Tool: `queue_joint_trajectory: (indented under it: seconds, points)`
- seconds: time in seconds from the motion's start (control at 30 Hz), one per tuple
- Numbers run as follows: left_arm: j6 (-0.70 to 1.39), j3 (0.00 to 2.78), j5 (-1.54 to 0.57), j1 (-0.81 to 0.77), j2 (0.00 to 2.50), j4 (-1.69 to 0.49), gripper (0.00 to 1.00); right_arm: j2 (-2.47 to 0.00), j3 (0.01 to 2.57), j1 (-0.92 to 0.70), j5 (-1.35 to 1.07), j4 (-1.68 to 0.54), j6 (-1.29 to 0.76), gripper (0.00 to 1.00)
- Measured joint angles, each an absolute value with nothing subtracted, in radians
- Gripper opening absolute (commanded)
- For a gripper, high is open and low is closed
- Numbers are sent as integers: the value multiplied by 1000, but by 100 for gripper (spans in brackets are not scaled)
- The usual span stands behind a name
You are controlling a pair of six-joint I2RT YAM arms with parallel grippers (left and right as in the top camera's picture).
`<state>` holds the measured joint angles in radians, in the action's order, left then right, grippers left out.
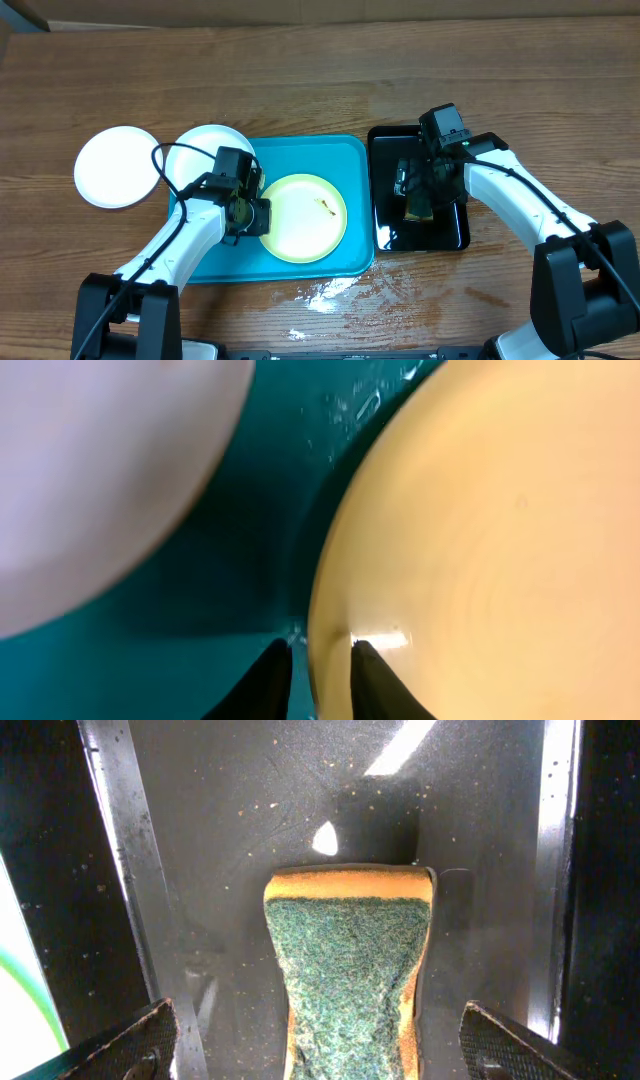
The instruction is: Clean dirty plates on tray and stack at the side
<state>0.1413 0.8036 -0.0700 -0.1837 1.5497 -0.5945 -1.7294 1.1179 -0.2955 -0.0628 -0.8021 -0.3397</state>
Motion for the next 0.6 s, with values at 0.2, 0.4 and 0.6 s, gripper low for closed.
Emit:
queue_joint_trajectory:
  seconds: [0.2, 0.4, 0.6]
  points:
    - [68, 805, -51, -184, 1550, -544, 41, -1729, 1118, -295, -63, -787, -340, 87]
    - [90, 805, -55, -184, 1550, -581, 30, -1729, 1103, -295, -41, -770, -339, 83]
    - [170, 805, -71, -184, 1550, -602, 13, -1729, 1043, -295, -36, -710, -339, 80]
